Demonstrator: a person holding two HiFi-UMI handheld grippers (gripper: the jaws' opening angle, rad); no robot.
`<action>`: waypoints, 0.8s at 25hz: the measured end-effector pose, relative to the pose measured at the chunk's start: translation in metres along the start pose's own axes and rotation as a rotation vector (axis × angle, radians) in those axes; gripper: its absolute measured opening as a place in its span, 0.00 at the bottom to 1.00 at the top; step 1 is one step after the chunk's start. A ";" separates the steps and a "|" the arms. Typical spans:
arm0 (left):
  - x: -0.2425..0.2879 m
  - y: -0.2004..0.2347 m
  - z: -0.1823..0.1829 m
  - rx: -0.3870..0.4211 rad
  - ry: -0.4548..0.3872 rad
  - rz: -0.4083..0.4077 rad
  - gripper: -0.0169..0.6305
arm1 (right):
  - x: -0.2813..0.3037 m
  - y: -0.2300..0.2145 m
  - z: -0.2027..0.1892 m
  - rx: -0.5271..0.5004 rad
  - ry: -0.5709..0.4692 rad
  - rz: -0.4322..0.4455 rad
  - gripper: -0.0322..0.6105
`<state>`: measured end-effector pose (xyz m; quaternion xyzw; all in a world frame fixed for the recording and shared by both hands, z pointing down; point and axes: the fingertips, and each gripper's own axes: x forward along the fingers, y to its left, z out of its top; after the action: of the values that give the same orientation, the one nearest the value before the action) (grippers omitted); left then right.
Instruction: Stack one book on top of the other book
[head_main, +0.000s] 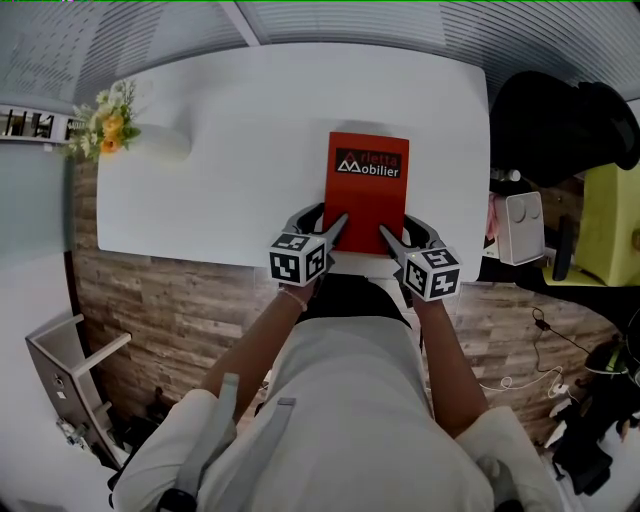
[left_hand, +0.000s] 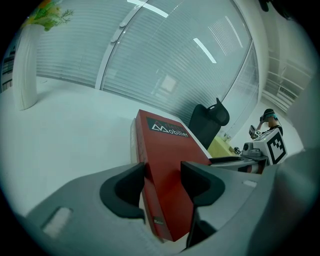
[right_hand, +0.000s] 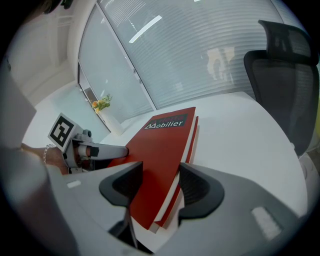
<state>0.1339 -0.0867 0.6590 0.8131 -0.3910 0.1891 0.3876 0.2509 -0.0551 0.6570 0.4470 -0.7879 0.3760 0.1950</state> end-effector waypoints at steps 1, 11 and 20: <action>0.001 0.000 0.000 0.001 0.004 -0.002 0.39 | 0.000 -0.001 0.000 0.000 0.000 -0.001 0.41; -0.012 -0.006 0.009 0.030 -0.007 -0.016 0.41 | -0.011 -0.003 0.012 -0.038 -0.032 -0.044 0.42; -0.029 -0.018 0.041 0.064 -0.091 -0.025 0.40 | -0.030 0.003 0.046 -0.128 -0.109 -0.062 0.38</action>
<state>0.1298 -0.0975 0.6063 0.8377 -0.3917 0.1593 0.3455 0.2650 -0.0729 0.6069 0.4774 -0.8056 0.2938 0.1916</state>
